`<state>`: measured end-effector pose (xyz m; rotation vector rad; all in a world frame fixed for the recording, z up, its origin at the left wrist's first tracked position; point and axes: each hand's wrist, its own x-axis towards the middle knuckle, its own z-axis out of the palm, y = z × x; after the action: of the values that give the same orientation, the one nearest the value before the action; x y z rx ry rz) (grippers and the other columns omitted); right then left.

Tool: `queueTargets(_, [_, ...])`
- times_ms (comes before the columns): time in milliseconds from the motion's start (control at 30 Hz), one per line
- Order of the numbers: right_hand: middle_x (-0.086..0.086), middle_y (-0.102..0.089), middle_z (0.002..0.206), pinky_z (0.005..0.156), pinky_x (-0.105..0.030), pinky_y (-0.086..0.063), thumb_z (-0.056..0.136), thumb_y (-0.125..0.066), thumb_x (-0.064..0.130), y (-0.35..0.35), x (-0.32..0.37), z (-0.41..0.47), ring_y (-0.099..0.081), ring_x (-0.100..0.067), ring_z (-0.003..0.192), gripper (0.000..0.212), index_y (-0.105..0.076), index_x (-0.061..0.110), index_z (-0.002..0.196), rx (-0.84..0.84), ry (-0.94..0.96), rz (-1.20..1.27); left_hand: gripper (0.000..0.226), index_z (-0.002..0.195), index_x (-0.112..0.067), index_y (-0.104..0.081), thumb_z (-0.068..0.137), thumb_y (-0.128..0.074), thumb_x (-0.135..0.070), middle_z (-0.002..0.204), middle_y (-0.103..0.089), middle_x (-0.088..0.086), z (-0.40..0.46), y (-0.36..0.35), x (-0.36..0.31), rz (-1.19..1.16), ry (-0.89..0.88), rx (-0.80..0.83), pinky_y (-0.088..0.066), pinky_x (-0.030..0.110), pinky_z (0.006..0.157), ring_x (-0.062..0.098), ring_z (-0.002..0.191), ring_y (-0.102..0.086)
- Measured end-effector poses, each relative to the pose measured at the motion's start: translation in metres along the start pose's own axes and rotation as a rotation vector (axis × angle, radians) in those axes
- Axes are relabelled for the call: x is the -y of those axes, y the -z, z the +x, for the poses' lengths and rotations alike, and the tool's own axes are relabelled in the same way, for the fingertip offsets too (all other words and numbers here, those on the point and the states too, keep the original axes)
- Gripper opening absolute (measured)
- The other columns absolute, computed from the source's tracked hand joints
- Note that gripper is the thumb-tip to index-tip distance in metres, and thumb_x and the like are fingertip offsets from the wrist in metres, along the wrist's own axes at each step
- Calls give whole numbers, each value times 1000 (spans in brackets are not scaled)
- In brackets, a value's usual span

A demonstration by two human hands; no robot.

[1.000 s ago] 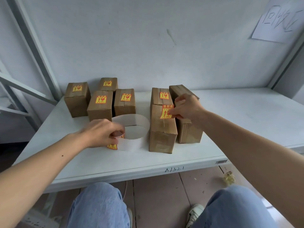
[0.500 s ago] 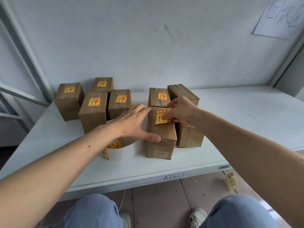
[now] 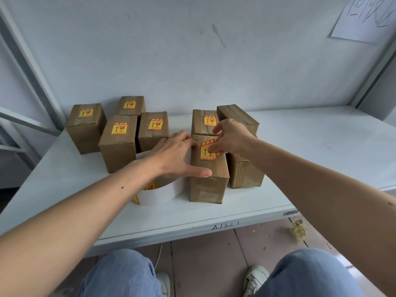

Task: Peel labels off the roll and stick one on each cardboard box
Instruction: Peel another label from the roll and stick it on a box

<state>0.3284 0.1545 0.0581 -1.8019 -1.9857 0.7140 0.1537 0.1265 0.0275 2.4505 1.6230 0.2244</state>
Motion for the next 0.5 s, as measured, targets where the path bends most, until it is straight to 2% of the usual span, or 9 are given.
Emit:
queueTargets(133, [-9, -69, 103, 84, -35, -56, 70, -86, 21, 0, 4, -2, -68, -24, 92, 58, -59, 5, 119, -38, 32, -113, 92, 133, -23, -47, 69, -36, -87, 130, -43, -3, 4, -4, 2, 40, -22, -52, -30, 46, 106, 16, 122, -45])
queueTargets(267, [-8, -70, 96, 82, -38, -57, 67, -88, 25, -2, 6, -1, -67, -23, 91, 50, -65, 7, 107, -75, 32, -202, 74, 129, -24, -51, 77, -45, -77, 128, -46, -3, 6, -6, -2, 25, -8, -99, -32, 45, 104, 16, 118, -48])
queueTargets(400, [-2, -67, 99, 78, -38, -56, 64, -88, 36, -3, 4, 0, -65, -21, 91, 55, -63, 15, 108, -109, 2, -276, 76, 126, -24, -52, 72, -49, -79, 125, -48, -4, 7, -5, -2, 7, 10, -105, -34, 44, 102, 15, 112, -51])
queueTargets(500, [0, -63, 105, 73, -34, -49, 62, -87, 45, 0, 0, 0, -60, -21, 98, 61, -61, 18, 111, -120, -33, -261, 79, 125, -22, -52, 71, -48, -80, 126, -48, -5, 7, -5, -1, 20, 20, -101, -34, 44, 102, 15, 114, -50])
